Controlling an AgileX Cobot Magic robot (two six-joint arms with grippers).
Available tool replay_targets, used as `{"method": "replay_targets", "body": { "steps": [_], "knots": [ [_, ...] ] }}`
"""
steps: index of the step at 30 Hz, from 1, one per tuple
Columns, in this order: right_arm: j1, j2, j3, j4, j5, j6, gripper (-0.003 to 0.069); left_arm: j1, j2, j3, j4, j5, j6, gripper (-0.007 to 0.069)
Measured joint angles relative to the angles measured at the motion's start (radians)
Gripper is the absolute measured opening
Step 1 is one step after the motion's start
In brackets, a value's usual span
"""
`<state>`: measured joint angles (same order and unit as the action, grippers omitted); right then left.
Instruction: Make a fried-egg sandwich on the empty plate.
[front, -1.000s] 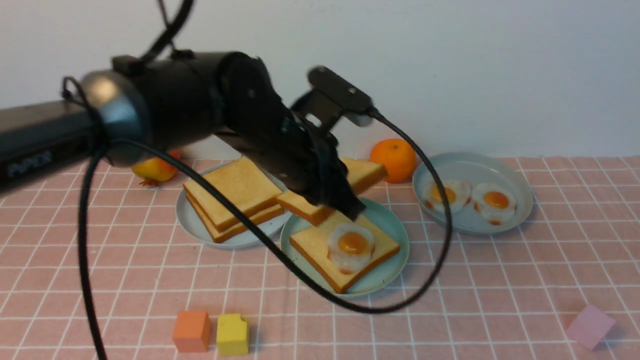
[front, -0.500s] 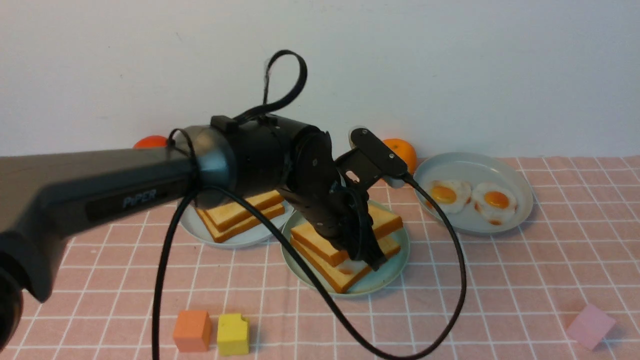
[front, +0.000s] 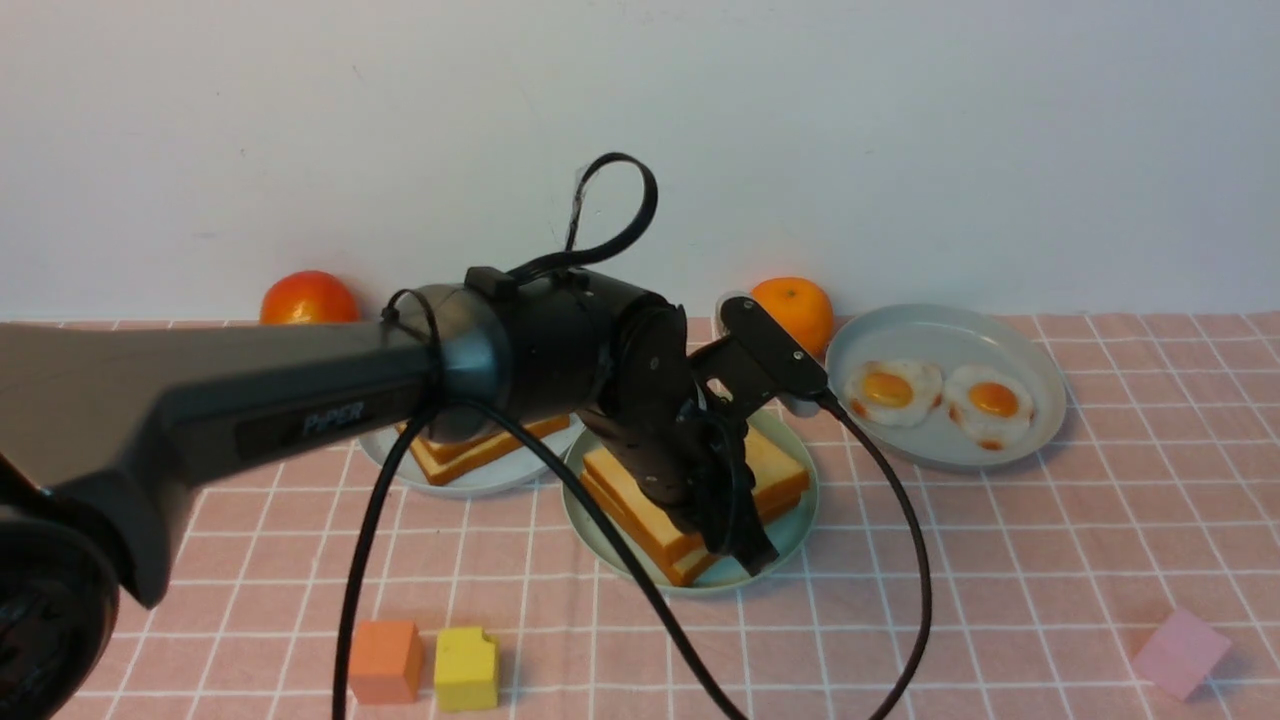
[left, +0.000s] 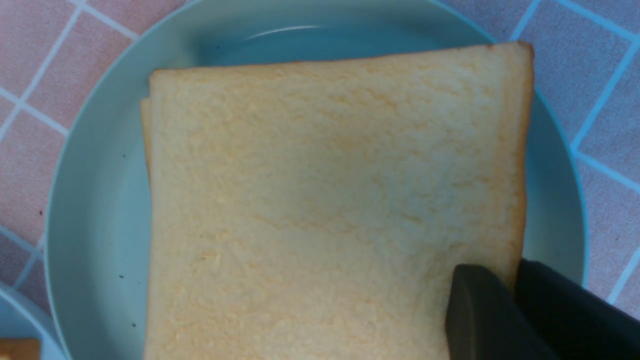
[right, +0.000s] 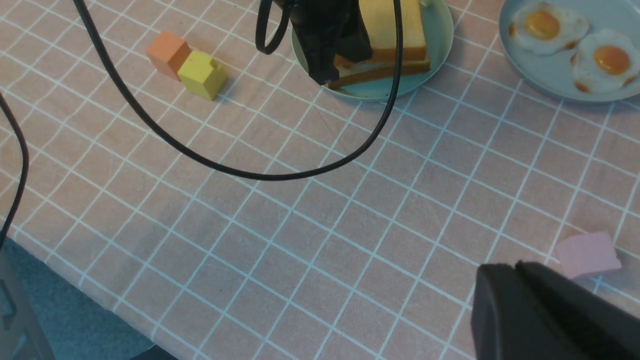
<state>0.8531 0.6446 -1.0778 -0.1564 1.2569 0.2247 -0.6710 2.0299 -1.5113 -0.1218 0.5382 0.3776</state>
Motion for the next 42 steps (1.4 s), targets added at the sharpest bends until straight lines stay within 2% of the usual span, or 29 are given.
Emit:
{"method": "replay_targets", "body": {
  "steps": [1,2,6,10,12,14,16,19,20,21,22,27,30,31,34,37,39,42],
  "knots": [
    [0.000,0.000,0.000,0.000,0.000,-0.001,0.0067,0.000,0.000,0.000,0.000,0.001,0.000,0.0141],
    [0.000,0.000,0.000,0.000,0.000,-0.006,0.0065,0.000,0.000,0.000,-0.002,0.002,0.000,0.0194],
    [0.000,0.000,0.000,0.000,0.000,-0.010,0.0064,0.000,-0.001,0.000,-0.017,0.003,0.000,0.0317],
    [0.000,0.000,0.000,0.011,0.000,-0.011,0.0064,0.000,-0.027,0.000,-0.045,0.025,-0.014,0.0386],
    [0.000,0.000,0.000,0.014,0.000,-0.013,0.0064,0.000,-0.062,-0.008,-0.066,0.059,-0.051,0.0392],
    [0.000,0.000,0.000,0.016,0.000,-0.013,0.0064,0.000,-0.123,-0.024,-0.084,0.105,-0.110,0.0374],
    [0.000,0.000,0.000,0.016,0.000,-0.013,0.0064,0.000,-0.222,-0.040,-0.101,0.146,-0.169,0.0314],
    [0.000,0.000,0.000,0.016,0.000,-0.013,0.0064,0.000,-0.376,-0.044,-0.131,0.187,-0.209,0.0170],
    [0.000,0.000,0.000,0.016,0.000,-0.013,0.0064,0.000,-0.402,-0.042,-0.133,0.188,-0.210,0.0146],
    [0.000,0.000,0.000,0.018,0.000,-0.014,0.0064,0.000,-0.508,-0.019,-0.155,0.176,-0.211,0.0038],
    [0.000,0.000,0.000,0.019,0.000,-0.014,0.0065,0.000,-0.564,0.003,-0.166,0.159,-0.208,0.0011],
    [0.000,0.000,0.000,0.025,0.000,-0.014,0.0069,0.000,-0.863,0.208,-0.243,0.056,-0.174,0.0013],
    [0.000,0.000,0.000,0.038,0.000,-0.014,0.0070,0.000,-1.106,0.494,-0.334,-0.058,-0.085,0.0013],
    [0.000,0.000,0.000,0.039,0.000,-0.014,0.0071,0.000,-1.119,0.510,-0.338,-0.067,-0.085,0.0013],
    [0.000,0.000,0.000,0.045,0.000,-0.014,0.0069,0.000,-1.317,0.780,-0.440,-0.229,-0.011,0.0013],
    [0.000,0.000,0.000,0.051,0.000,-0.014,0.0042,0.000,-1.403,0.912,-0.510,-0.324,0.000,0.0013],
    [0.000,0.000,0.000,0.064,0.000,-0.014,0.0007,0.000,-1.452,0.972,-0.529,-0.353,0.002,0.0013],
    [0.000,0.000,0.000,0.087,0.000,0.003,-0.0008,0.000,-1.524,1.031,-0.531,-0.378,0.027,0.0013]
  ]
}}
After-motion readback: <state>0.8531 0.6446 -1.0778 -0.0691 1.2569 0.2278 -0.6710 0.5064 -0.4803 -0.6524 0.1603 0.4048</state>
